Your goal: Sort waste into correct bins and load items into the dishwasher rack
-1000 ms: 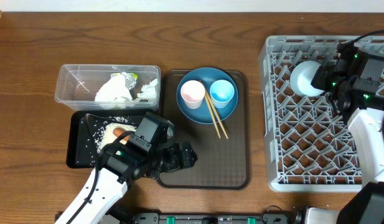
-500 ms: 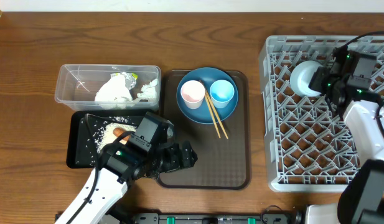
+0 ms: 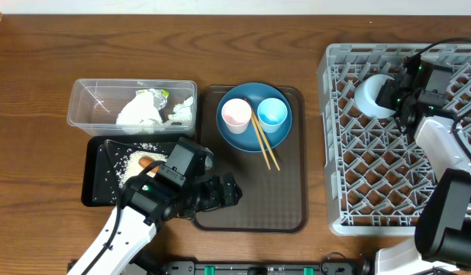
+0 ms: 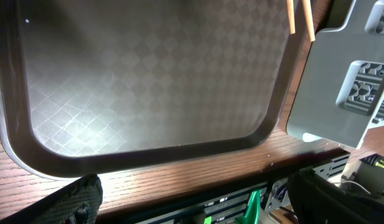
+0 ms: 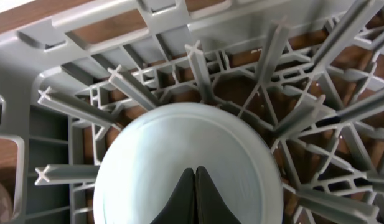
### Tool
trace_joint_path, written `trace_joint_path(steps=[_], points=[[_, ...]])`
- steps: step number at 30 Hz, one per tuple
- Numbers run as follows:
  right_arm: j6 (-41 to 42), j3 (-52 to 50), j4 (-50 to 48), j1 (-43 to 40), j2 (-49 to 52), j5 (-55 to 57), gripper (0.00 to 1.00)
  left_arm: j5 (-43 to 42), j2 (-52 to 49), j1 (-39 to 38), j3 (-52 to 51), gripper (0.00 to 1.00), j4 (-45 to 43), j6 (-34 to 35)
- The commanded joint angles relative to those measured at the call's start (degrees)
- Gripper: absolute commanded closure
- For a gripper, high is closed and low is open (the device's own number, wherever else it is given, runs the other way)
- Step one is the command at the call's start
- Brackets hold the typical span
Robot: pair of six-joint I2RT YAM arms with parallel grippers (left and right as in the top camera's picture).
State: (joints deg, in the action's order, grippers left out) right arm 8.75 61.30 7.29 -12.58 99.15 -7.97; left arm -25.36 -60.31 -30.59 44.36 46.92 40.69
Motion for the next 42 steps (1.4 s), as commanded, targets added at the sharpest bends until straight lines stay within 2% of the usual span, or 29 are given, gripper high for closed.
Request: trace_joint_path(steps=[1, 7, 13, 16, 21, 27, 31, 34, 38, 39, 40, 42], points=[[0.63, 0.09, -0.96, 0.17, 0.04, -2.21, 0.99, -0.11, 0.48, -0.09, 1.09, 0.02, 0.2, -0.11], [0.96, 0.11, 0.24, 0.24, -7.06, -6.21, 0.99, -0.11, 0.48, -0.09, 1.09, 0.02, 0.2, -0.11], [6.86, 0.11, 6.73, 0.76, -17.77, -10.86, 0.97, -0.11, 0.48, -0.09, 1.09, 0.02, 0.2, -0.09], [7.28, 0.11, 12.46, 1.16, -22.29, -17.57, 0.8, -0.11, 0.46, -0.09, 1.09, 0.02, 0.2, -0.09], [7.3, 0.11, 26.27, 1.27, -25.7, -20.83, 0.62, -0.13, 0.48, -0.09, 1.09, 0.02, 0.2, -0.11], [2.21, -0.15, 39.36, 2.71, -25.64, -20.87, 0.59, -0.11, 0.48, -0.09, 1.09, 0.02, 0.2, -0.11], [0.26, -0.15, 41.05, 6.8, -25.64, -20.92, 0.53, -0.11, 0.48, -0.09, 1.09, 0.02, 0.2, -0.09], [0.13, -0.15, 41.66, 10.58, -25.64, -19.37, 0.43, -0.11, 0.48, -0.09, 1.09, 0.02, 0.2, -0.11], [0.17, -0.15, 43.15, 15.17, -25.64, -16.92, 0.36, -0.11, 0.48, -0.09, 1.09, 0.02, 0.2, -0.09], [0.17, -0.17, 43.19, 16.04, -25.64, -16.9, 0.29, -0.11, 0.48, -0.09, 1.09, 0.02, 0.2, -0.11], [0.26, -0.17, 43.25, 16.96, -25.64, -16.94, 0.16, -0.11, 0.46, -0.09, 1.09, 0.02, 0.2, -0.11], [2.21, -0.17, 43.32, 18.49, -25.64, -16.92, 0.08, -0.11, 0.48, -0.09, 1.09, 0.02, 0.2, -0.11]])
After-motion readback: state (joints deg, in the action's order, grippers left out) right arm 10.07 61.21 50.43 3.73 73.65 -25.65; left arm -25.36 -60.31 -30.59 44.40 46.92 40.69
